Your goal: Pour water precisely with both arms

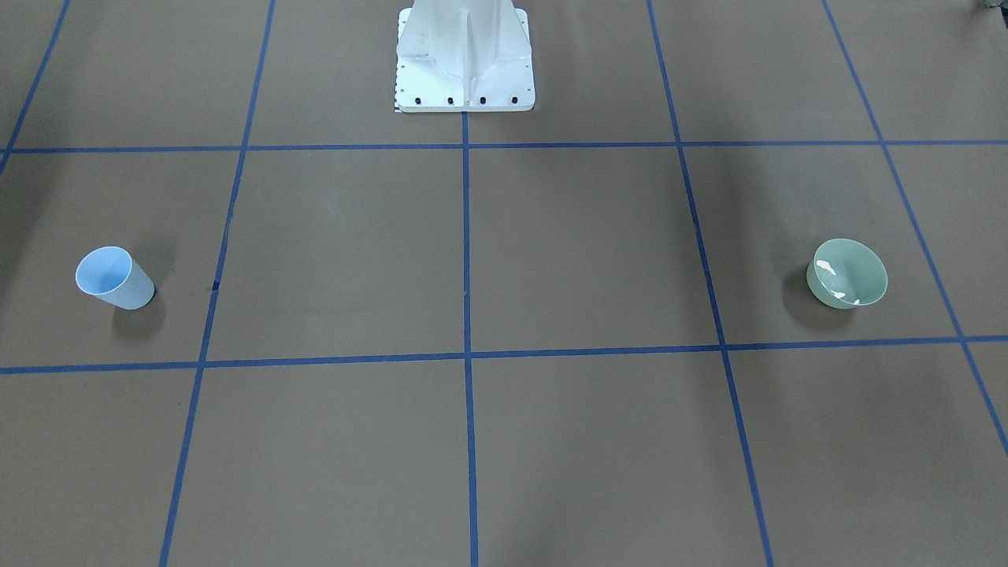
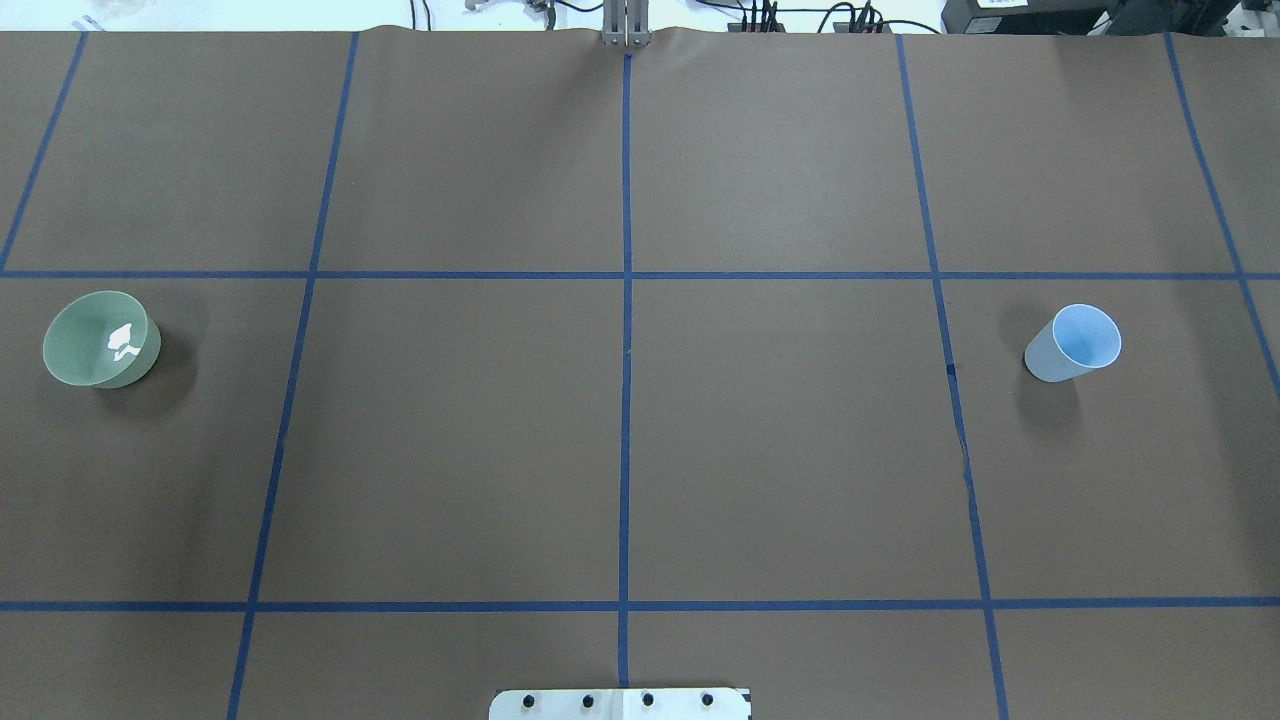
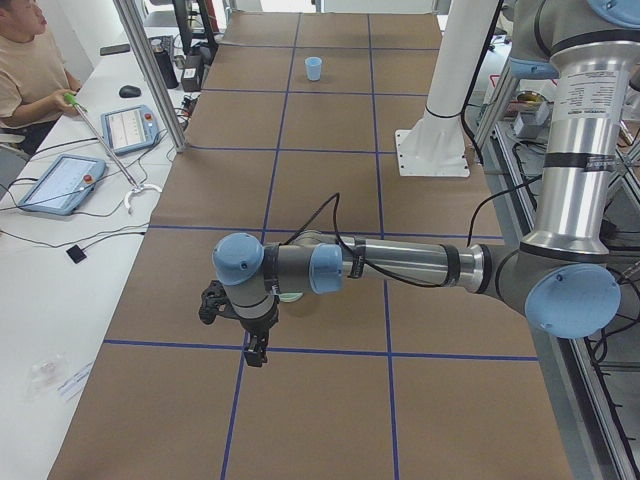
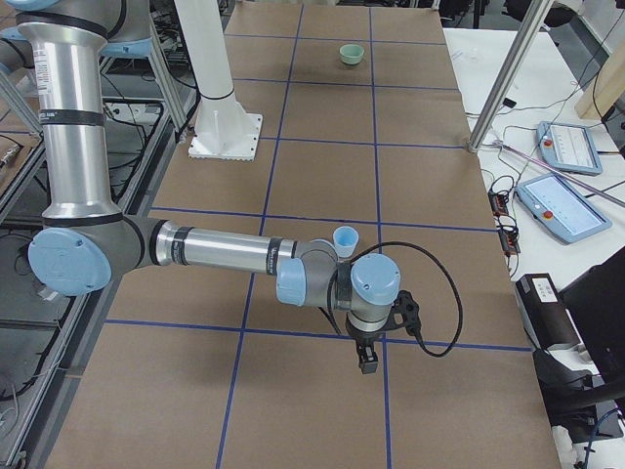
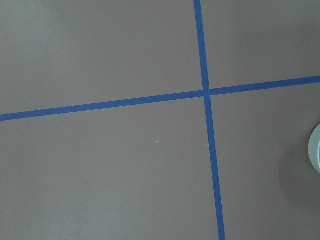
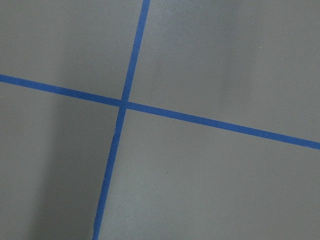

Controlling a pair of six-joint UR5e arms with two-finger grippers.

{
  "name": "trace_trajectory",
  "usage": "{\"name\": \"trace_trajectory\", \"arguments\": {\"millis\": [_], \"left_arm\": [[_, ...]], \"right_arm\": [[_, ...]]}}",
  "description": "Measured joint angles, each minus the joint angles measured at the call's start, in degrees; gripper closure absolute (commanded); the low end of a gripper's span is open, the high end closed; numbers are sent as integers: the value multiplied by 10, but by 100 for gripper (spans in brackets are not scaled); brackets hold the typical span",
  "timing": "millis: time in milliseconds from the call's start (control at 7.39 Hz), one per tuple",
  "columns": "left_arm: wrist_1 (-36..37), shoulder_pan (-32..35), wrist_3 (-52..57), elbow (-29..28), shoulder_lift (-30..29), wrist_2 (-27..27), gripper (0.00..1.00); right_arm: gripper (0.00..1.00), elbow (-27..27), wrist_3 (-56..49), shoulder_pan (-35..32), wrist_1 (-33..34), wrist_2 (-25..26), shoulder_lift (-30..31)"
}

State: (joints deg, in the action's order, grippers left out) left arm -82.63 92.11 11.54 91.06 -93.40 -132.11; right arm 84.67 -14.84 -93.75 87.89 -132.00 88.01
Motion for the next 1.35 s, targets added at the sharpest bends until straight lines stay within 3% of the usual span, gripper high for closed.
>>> {"name": "trace_trajectory", "arguments": {"millis": [1353], "left_arm": [[-2,0,-1,4,32,0,0]], "right_arm": [[0,-2,4,1,-31,25,7]]}}
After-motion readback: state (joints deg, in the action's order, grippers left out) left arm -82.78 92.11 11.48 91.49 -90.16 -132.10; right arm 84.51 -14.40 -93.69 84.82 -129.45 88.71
